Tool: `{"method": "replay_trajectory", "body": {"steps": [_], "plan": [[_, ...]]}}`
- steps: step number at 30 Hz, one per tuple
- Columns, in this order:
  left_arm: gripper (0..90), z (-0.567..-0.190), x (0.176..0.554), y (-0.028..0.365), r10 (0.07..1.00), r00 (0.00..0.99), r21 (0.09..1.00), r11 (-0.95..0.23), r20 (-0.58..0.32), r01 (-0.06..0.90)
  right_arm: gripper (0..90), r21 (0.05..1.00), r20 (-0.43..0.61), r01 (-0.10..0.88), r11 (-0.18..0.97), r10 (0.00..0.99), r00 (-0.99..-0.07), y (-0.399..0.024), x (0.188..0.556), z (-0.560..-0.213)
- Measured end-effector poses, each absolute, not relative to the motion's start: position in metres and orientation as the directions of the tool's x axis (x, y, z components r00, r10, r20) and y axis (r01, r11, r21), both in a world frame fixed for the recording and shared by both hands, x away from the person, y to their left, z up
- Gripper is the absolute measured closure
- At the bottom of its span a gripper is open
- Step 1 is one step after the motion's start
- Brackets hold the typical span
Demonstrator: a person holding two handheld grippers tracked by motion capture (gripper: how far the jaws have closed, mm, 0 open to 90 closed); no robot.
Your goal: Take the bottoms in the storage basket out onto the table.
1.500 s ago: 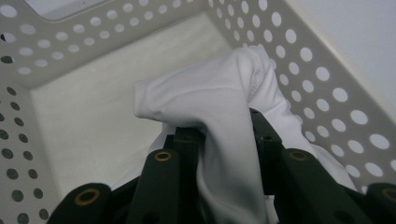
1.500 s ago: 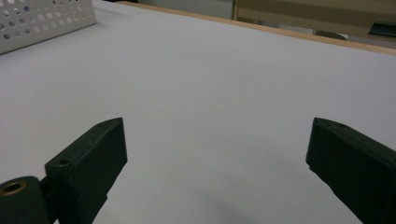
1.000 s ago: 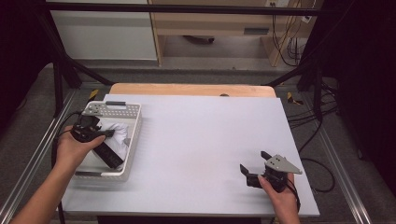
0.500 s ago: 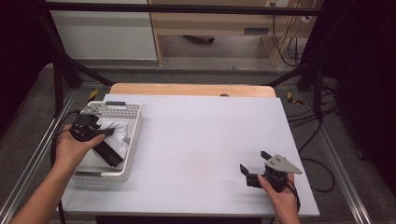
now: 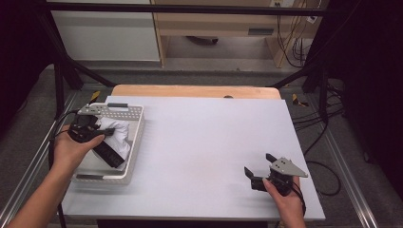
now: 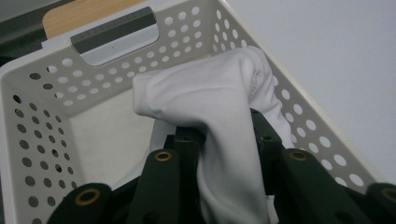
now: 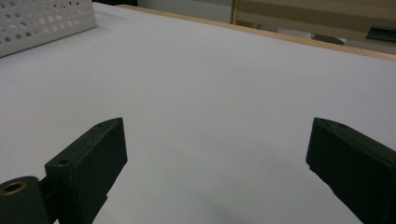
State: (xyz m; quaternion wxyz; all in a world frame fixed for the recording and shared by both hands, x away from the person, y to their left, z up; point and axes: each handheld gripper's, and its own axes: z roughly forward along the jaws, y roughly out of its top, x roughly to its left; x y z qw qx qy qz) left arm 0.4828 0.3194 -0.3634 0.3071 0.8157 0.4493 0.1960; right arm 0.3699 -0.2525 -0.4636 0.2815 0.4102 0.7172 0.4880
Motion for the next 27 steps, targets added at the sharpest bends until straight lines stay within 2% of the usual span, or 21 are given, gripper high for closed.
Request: {"method": "replay_trajectory", "body": {"steps": [27], "plan": [[69.4,-0.309,0.474,0.3,0.837,0.546,0.766,-0.377,0.04,0.52,5.6,0.935,-0.015,0.298,0.194,0.859,-0.511,-0.254,0.37,-0.46]]}}
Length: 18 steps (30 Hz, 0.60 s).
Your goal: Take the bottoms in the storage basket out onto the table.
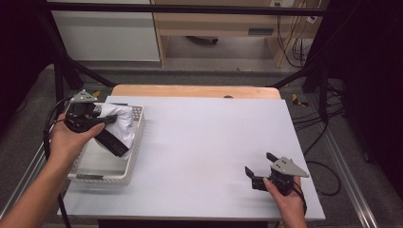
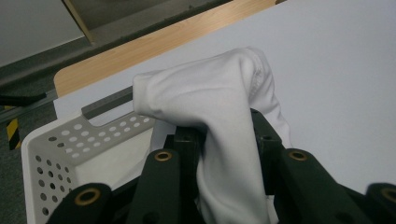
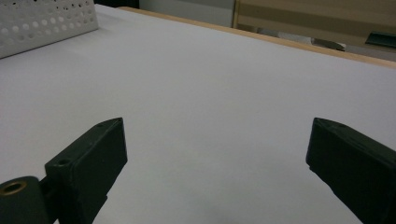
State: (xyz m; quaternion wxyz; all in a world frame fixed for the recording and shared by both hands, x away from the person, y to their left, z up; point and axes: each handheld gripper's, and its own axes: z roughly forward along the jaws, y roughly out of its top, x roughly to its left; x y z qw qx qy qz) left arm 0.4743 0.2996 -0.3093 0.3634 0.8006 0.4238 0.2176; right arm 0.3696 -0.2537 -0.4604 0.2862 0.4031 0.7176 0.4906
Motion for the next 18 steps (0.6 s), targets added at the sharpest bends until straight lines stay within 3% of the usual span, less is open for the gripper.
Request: {"method": "replay_trajectory", "body": {"steps": [18], "plan": [[69.4,-0.3036,0.4683,0.298,0.833,0.552,0.782,-0.368,0.037,0.503,5.6,0.933,-0.016,0.302,0.197,0.859,-0.511,-0.2547,0.3705,-0.4616]]}}
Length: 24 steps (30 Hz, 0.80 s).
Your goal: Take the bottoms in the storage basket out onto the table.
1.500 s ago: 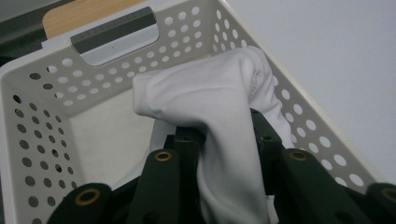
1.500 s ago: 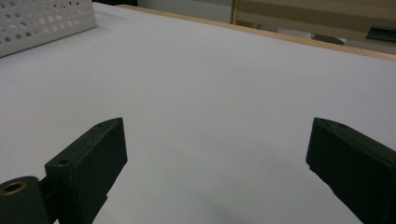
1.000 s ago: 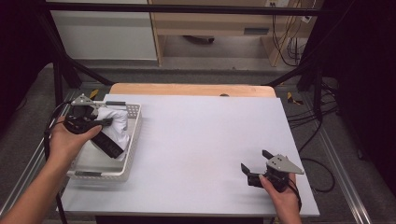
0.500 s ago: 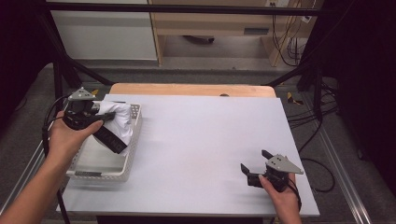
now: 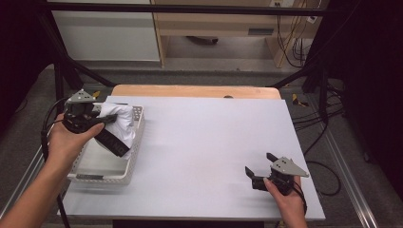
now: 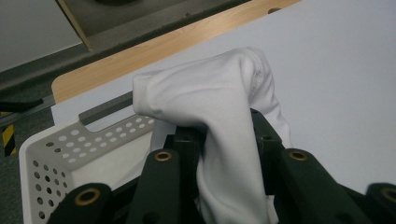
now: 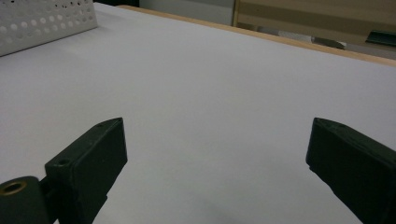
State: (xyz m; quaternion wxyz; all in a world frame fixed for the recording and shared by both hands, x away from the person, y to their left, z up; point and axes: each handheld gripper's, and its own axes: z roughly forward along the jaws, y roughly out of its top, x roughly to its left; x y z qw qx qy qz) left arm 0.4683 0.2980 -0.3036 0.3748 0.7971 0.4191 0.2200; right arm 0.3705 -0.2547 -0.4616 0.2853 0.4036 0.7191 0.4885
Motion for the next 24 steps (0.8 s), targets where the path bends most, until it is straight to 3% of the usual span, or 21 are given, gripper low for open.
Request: {"method": "replay_trajectory", "body": {"steps": [24], "plan": [[69.3,-0.291,0.474,0.282,0.824,0.564,0.783,-0.379,0.044,0.493,5.6,0.937,-0.008,0.296,0.185,0.86,-0.51,-0.256,0.369,-0.46]]}}
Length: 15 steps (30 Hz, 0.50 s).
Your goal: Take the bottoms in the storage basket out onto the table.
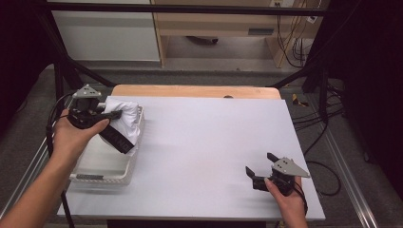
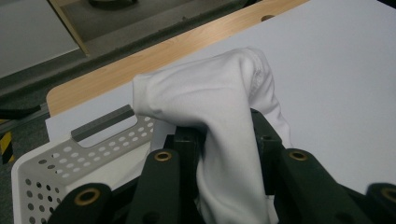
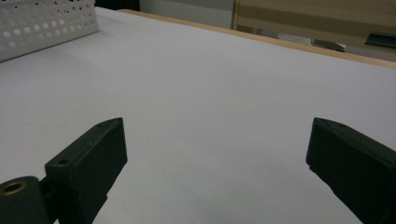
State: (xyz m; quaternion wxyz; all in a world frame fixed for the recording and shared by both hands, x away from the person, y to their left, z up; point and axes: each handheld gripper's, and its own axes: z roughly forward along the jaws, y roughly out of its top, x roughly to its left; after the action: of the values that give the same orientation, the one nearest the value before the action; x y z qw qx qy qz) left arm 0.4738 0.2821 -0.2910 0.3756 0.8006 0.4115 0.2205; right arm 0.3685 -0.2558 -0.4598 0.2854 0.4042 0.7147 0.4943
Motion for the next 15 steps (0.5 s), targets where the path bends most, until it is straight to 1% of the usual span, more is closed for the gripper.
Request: {"method": "replay_trajectory", "body": {"steps": [15], "plan": [[69.3,-0.284,0.4838,0.2792,0.835,0.549,0.788,-0.359,0.032,0.5,5.5,0.94,-0.007,0.291,0.179,0.863,-0.506,-0.2587,0.3669,-0.4589]]}}
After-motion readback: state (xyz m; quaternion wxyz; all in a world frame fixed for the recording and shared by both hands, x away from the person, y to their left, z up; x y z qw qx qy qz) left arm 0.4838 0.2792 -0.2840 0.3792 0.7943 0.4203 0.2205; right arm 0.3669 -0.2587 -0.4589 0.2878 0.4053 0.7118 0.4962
